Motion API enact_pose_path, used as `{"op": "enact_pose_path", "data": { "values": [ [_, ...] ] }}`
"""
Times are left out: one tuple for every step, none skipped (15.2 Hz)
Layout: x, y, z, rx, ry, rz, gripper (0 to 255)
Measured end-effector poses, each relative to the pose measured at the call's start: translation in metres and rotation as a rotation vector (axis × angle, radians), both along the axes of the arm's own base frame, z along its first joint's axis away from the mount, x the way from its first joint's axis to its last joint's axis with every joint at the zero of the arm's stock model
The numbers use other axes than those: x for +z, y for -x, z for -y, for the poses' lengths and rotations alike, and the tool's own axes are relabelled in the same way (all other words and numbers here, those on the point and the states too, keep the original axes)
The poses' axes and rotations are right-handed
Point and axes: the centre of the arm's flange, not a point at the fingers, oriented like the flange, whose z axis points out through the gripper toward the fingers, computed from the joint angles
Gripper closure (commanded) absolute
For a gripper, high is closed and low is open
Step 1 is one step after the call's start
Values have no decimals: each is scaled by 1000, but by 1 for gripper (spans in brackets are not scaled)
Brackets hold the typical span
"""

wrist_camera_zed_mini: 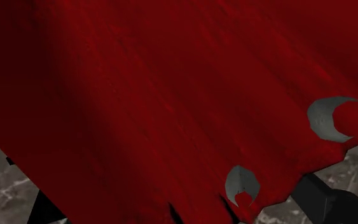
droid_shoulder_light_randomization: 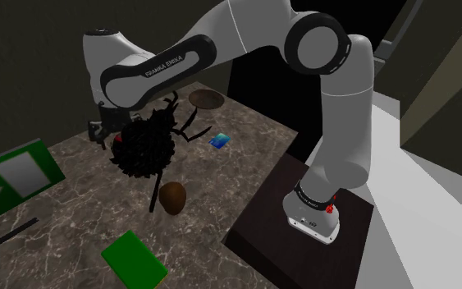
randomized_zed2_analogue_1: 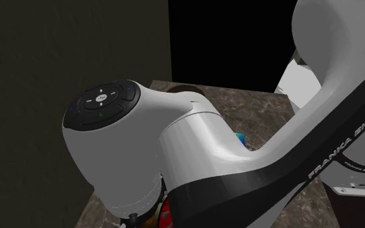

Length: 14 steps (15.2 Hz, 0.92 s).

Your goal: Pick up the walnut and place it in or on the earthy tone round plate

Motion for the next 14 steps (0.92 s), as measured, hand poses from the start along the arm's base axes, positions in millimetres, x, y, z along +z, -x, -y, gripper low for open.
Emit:
{"op": "enact_pose_path", "data": {
  "values": [
    [0, 0, 0, 0, 1, -1, 255],
    [-1, 0, 0, 0, 1, -1, 255],
    [-1, 0, 0, 0, 0, 0, 255],
    [-1, 0, 0, -1, 1, -1, 255],
    [-1, 0, 0, -1, 0, 0, 255],
    [-1, 0, 0, -1, 0, -1, 255],
    [-1, 0, 0, -1, 1, -1, 255],
    [-1, 0, -1, -1, 1, -1, 255],
    [-1, 0, -1, -2, 1, -1, 255],
    [-1, 0, 0, 0, 1, -1, 255],
    [0, 1, 0, 0, 2, -4, 255],
    [2, 1, 0, 1, 3, -7, 255],
    [7, 1, 0, 2, 3, -8, 255],
    [12, 2, 0, 2, 3, -8, 255]
  ]
}}
